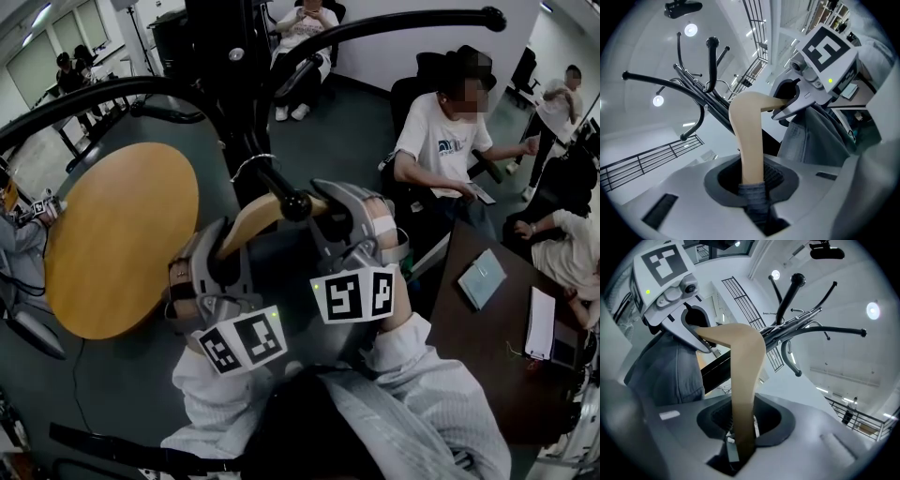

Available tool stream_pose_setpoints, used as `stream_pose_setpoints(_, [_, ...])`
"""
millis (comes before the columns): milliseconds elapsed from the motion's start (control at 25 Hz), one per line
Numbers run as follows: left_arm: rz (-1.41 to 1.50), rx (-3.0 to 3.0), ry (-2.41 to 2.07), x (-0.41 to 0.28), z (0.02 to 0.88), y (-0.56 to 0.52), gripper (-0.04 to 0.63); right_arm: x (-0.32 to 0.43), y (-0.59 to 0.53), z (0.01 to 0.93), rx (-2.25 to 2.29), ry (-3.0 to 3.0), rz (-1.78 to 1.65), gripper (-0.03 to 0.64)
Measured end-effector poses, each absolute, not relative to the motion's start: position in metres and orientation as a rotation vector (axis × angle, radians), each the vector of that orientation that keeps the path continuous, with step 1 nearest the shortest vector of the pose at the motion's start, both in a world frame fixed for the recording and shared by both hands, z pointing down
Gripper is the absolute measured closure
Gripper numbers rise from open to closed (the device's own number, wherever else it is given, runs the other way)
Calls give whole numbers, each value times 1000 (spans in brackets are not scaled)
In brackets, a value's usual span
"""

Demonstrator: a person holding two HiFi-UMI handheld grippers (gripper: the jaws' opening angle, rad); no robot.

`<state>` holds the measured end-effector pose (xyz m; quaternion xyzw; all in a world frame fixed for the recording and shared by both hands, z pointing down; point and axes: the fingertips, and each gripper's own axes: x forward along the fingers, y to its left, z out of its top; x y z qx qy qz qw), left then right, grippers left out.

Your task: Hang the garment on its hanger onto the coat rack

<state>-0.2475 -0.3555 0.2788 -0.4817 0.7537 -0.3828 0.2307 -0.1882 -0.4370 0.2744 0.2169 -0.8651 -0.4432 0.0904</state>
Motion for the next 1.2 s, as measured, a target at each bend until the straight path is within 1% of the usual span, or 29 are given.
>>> stream_pose_setpoints(120, [-1046, -1328, 2050, -239, 279, -348, 538, -180, -429, 277, 597, -2588, -1310, 525])
stream_pose_setpoints(280, [-1017, -1356, 2044, -226, 280, -338, 484, -164, -421, 280, 561, -2589, -1336, 495])
stream_pose_setpoints(480, [-989, -1415, 2009, -211, 279, -324, 440, -154, -402, 277, 503, -2618, -1368, 472])
stream_pose_setpoints(760, [-906, -1423, 2008, -188, 272, -304, 434, -128, -376, 274, 478, -2654, -1378, 451])
stream_pose_setpoints(880, [-802, -1451, 2001, -184, 254, -295, 434, -122, -366, 262, 515, -2677, -1368, 451])
stream_pose_setpoints(1080, [-495, -1564, 1988, -155, 233, -286, 435, -99, -357, 254, 633, -2768, -1249, 456])
stream_pose_setpoints(1160, [-369, -1624, 2006, -148, 229, -284, 436, -92, -355, 255, 683, -2796, -1198, 483])
stream_pose_setpoints(1200, [-308, -1660, 2026, -145, 229, -283, 437, -88, -354, 255, 714, -2808, -1177, 512])
